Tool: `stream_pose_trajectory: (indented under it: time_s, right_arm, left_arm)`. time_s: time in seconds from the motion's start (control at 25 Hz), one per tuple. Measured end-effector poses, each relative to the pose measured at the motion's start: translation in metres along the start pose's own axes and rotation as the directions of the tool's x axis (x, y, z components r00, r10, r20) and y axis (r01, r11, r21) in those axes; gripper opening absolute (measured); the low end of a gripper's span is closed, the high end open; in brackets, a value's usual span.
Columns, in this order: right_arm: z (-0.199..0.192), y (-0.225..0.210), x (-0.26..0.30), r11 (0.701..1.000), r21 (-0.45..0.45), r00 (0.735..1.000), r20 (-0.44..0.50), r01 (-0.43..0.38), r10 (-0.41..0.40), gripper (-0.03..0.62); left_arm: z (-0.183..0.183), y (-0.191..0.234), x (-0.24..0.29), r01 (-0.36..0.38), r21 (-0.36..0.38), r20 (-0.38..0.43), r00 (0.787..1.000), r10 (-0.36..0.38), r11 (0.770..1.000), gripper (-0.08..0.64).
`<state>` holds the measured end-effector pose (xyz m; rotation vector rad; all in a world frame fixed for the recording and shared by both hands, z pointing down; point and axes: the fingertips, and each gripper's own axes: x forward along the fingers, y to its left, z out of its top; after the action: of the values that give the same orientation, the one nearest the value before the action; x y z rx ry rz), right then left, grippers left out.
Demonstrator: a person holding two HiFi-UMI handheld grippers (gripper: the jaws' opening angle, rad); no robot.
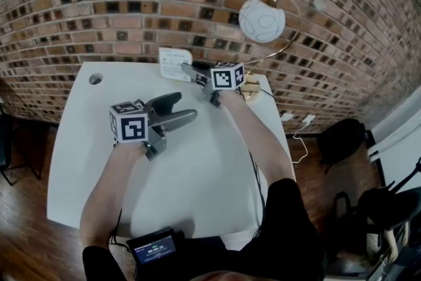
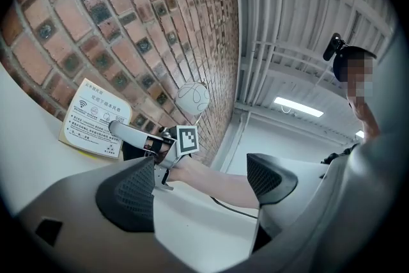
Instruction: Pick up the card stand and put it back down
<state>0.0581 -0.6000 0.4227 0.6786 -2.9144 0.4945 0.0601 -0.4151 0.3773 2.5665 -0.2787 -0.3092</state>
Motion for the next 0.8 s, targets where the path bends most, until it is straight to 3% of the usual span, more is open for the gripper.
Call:
stream_pose_trajectory:
  time_s: [0.2, 0.44, 0.8]
  right_arm:
    - [-0.005, -0.007, -0.002, 0.998, -0.037, 0.998, -0.038, 0.043, -0.045, 0.046]
    - [-0.016, -0.014, -0.004, 0.991, -0.057, 0.987, -0.108, 0.117, -0.123, 0.103]
    - [-0.031, -0.018, -0.017, 0.968, -0.093, 0.943, -0.222, 0.233, -0.249, 0.123]
  left_arm:
    - [0.001, 0.0, 0.001, 0.002, -0.006, 0.005, 1.0, -0.002, 1.0, 0.446]
    - [-0.001, 0.001, 0.002, -0.003, -0.003, 0.0, 1.0, 0.003, 1.0, 0.446]
    - [0.001, 0.0, 0.0, -0.002, -0.023, 0.013, 1.0, 0.002, 1.0, 0.446]
